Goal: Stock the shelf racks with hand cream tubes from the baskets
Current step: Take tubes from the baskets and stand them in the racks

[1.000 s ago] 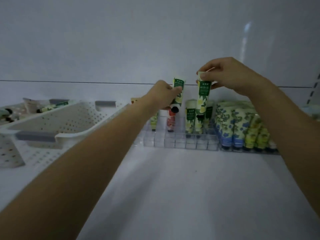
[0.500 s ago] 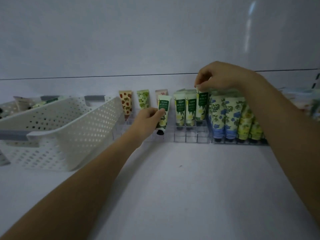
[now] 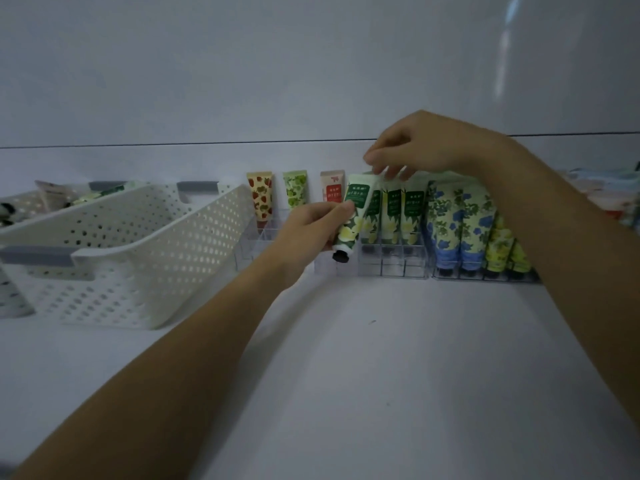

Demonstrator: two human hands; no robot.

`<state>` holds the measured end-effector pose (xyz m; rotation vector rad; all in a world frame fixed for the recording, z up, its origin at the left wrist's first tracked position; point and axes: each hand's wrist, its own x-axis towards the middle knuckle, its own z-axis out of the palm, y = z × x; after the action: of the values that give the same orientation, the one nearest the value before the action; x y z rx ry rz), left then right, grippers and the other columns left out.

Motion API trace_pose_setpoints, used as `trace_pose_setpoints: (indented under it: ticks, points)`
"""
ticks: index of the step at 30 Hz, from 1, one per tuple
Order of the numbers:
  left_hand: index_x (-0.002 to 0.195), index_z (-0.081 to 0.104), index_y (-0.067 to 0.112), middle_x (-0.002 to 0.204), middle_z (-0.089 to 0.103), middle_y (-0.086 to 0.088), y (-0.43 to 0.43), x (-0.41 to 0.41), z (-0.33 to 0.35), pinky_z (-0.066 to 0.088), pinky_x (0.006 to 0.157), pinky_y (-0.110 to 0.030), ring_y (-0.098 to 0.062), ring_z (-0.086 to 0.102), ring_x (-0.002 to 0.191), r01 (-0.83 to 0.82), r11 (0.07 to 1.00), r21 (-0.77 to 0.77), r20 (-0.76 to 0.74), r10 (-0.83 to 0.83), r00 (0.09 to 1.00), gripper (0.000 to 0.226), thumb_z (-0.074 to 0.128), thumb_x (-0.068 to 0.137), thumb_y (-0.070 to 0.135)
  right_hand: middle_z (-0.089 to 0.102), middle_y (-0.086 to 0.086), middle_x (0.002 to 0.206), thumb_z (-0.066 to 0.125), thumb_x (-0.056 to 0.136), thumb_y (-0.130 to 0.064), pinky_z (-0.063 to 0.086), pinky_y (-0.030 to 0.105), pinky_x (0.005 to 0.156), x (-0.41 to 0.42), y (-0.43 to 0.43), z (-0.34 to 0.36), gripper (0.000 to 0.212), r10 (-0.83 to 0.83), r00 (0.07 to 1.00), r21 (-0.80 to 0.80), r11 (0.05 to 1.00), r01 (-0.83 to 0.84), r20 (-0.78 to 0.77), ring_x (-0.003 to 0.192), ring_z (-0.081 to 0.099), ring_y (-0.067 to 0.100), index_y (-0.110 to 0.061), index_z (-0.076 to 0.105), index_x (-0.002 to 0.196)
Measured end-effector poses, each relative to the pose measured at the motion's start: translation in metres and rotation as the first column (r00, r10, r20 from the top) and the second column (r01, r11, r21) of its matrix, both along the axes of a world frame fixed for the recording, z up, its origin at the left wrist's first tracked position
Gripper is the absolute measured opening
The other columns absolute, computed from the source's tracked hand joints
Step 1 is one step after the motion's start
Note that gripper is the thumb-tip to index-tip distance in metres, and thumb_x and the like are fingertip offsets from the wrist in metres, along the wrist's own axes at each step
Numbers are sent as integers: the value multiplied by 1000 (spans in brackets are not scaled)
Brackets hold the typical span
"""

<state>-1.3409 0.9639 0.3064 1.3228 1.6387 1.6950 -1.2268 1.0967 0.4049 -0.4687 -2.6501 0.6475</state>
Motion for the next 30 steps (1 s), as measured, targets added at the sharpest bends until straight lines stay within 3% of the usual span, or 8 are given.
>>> trace_pose_setpoints:
  ticks: [2,6,10,14,17,20,24,30]
  points:
    - [83,62,8,63,50,2,-1,3,0,44,63,-18,-11,47,59,19,1000,8,12,-19,1000,24,49,94,25,69,0,94,57,91,-24,54,22,75,-1,-4,-2,20,52,995,-72,996,-46,84,81,66,10,-13,65,106]
    - [69,59,15,51,45,13,-4,6,-2,42,56,-11,-1,44,49,21,1000,4,-21,-21,1000,27,50,94,24,68,1,92,60,89,-13,56,18,72,-1,-6,-4,20,81,994,-115,991,-72,75,72,66,6,-14,63,109]
    - [78,62,19,67,58,12,-4,6,-4,44,68,-13,-2,54,64,-102,994,-28,-191,95,977,22,50,93,29,65,-2,91,61,88,-9,54,20,73,2,-7,-2,23,40,999,-66,997,-38,19,70,64,5,-15,61,110]
    - [119,59,12,117,61,-4,-4,-3,-15,39,82,-16,-10,52,103,-371,925,-81,-672,225,706,34,44,96,33,62,-1,97,61,87,-8,49,27,75,4,-1,0,23,-49,996,86,995,55,-69,77,59,9,-15,63,109]
    - [133,48,16,139,43,-6,-3,-14,-25,26,106,-33,-22,32,131,-479,855,-197,-833,112,543,44,40,96,39,62,0,98,61,88,-8,46,29,76,6,4,-2,19,-72,994,85,993,79,-85,78,58,10,-16,63,105]
    - [136,44,19,143,36,-5,-2,-14,-27,19,111,-36,-23,26,134,-484,839,-249,-846,55,531,46,37,96,40,65,0,93,62,87,-10,50,27,74,6,6,-6,15,-70,997,75,995,73,-41,76,60,10,-15,62,101]
    - [137,42,18,144,34,-5,-2,-12,-24,20,112,-37,-23,26,135,-485,833,-265,-843,44,536,46,37,97,40,64,-3,90,62,87,-11,43,17,62,1,6,-13,12,-67,997,109,992,64,28,74,59,5,-17,62,98]
    - [138,41,18,144,33,-5,-1,-12,-24,21,111,-38,-23,26,134,-492,830,-264,-847,45,530,47,37,97,41,54,-3,99,60,88,-13,35,23,77,-14,-4,-20,25,-80,992,285,957,49,99,90,50,11,-13,61,113]
